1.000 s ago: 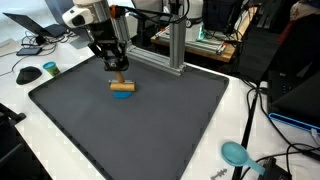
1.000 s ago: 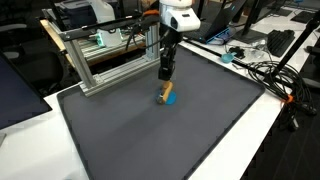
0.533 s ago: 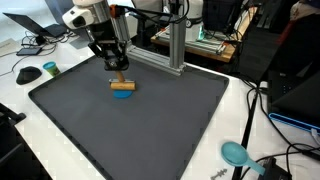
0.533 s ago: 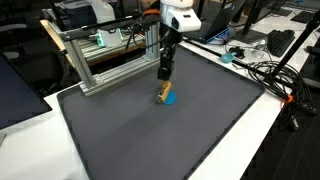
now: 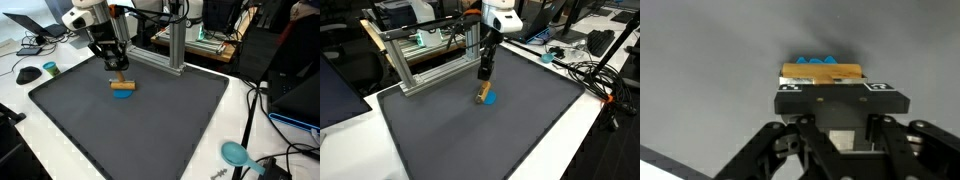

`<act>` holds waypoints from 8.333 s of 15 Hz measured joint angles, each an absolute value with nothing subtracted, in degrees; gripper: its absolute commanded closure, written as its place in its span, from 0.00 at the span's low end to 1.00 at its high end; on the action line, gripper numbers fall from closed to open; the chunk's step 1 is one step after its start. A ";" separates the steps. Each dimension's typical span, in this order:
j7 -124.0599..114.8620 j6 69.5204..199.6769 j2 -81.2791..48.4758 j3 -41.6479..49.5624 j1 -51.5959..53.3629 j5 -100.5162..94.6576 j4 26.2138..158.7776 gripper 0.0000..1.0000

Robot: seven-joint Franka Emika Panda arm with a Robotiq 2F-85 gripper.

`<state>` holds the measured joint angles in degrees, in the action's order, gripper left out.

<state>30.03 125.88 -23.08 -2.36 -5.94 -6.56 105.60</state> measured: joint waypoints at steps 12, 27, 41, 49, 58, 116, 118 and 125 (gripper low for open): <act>29.99 124.27 -23.63 -2.36 -5.45 -8.11 104.59 0.78; 29.99 123.45 -23.65 -2.36 -5.34 -8.95 104.53 0.78; 29.99 122.32 -23.74 -2.08 -5.34 -8.97 104.27 0.78; 29.67 118.44 -23.99 -0.86 -5.37 -9.51 104.41 0.78; 26.31 120.10 -15.14 -0.63 -7.21 -5.06 109.07 0.78; 1.21 117.70 33.13 0.58 -0.87 -0.55 150.65 0.78; 0.99 117.61 34.24 0.58 -0.87 -0.54 151.40 0.78; -0.29 117.64 36.08 0.44 -1.39 -1.47 152.49 0.00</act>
